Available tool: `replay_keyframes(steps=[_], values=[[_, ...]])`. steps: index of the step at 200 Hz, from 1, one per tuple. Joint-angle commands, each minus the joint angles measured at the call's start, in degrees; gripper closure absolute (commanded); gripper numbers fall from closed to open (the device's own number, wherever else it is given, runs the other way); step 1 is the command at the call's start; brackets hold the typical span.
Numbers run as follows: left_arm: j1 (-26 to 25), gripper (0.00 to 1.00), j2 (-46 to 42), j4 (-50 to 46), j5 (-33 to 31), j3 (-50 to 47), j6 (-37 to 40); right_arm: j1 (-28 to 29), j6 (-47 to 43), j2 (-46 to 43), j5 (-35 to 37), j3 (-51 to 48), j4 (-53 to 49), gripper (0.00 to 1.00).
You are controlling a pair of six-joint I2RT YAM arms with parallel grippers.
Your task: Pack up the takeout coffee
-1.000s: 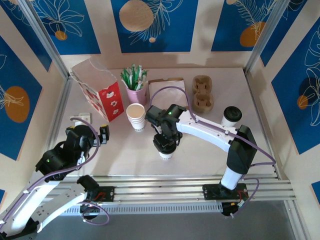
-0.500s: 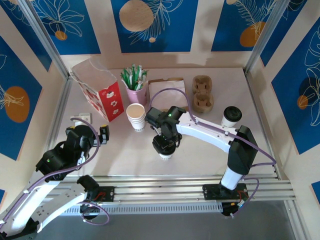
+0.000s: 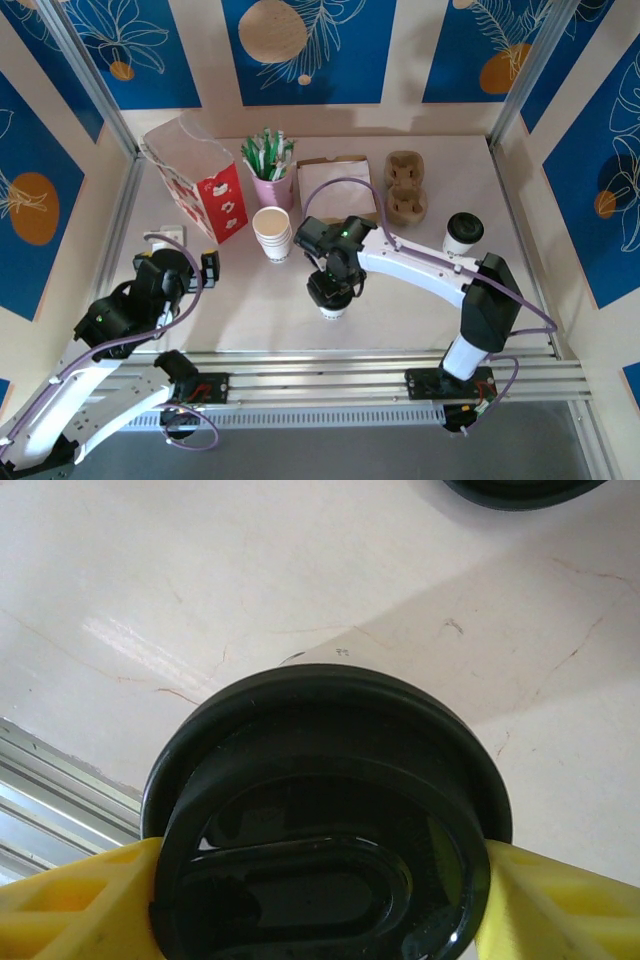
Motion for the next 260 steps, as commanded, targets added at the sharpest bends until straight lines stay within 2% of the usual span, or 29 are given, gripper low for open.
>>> replay_keyframes(steps=[1, 34, 73, 126, 167, 194, 222, 260], values=[[0.43, 0.0, 0.1, -0.61, 0.21, -0.13, 0.85, -1.09, 2.0, 3.17, -1.77, -6.65, 0.76, 0.32], [0.43, 0.0, 0.55, -0.63, 0.77, -0.21, 1.01, -1.61, 4.75, 2.99, -2.54, -12.36, 4.04, 0.33], [0.41, 0.0, 1.43, -0.78, 1.14, -0.04, 1.07, -1.46, 4.56, 4.7, 2.54, -9.81, -0.14, 0.33], [0.41, 0.0, 1.12, -1.0, 1.0, -0.13, 0.94, -3.8, 3.53, 0.78, 3.88, -5.08, -3.53, 0.33], [0.37, 0.0, 1.52, -0.78, 1.38, -0.13, 1.2, -11.65, 2.9, -5.24, 5.77, -3.38, -4.98, 0.33], [0.39, 0.0, 1.86, -0.52, 1.95, -0.13, 1.38, -19.64, 2.71, -8.45, 8.12, -3.36, -4.8, 0.33], [0.37, 0.0, 1.93, -0.34, 2.54, -0.21, 1.38, -28.46, 2.07, -9.45, 6.29, -4.24, -1.93, 0.33], [0.43, 0.0, 2.29, -0.1, 3.54, -0.3, 1.51, -37.17, 2.16, -8.31, 4.77, -3.14, 1.25, 0.33]])
